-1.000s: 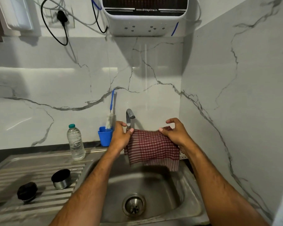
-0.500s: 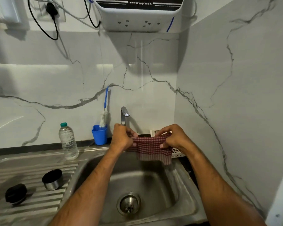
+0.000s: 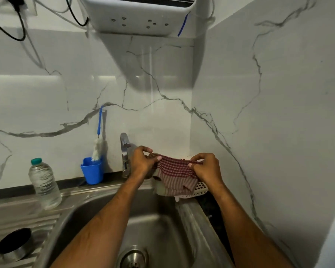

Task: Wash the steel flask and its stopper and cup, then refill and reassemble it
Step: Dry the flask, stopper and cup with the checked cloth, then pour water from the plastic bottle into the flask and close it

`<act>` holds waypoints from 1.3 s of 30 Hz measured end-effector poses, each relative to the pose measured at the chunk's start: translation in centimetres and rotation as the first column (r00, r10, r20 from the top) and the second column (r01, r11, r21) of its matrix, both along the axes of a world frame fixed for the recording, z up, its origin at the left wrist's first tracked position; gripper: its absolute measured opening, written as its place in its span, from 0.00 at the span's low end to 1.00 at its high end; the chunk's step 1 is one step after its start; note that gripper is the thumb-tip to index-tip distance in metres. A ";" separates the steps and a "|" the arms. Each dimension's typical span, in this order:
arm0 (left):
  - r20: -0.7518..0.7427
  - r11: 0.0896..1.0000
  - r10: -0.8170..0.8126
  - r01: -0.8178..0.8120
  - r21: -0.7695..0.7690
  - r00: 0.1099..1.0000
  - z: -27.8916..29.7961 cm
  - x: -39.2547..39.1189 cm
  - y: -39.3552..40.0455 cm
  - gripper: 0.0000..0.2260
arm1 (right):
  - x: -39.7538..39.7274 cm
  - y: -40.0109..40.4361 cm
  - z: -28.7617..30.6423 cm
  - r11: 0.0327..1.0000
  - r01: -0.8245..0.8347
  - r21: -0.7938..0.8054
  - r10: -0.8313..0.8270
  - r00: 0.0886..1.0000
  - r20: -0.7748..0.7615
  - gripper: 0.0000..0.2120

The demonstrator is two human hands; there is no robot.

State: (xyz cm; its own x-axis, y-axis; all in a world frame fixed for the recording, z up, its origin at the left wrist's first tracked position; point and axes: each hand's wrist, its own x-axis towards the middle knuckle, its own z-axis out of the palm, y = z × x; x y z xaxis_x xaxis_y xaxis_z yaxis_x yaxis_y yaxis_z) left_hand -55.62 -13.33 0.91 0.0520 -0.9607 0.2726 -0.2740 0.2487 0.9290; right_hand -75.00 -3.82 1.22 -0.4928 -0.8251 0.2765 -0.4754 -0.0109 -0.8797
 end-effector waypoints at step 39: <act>0.531 0.954 -0.189 0.283 -0.101 0.826 -7.4 -9.5 -13.0 0.08 | -1.8 -6.7 -6.8 0.896 0.240 0.373 -0.031 0.872 -0.488 0.20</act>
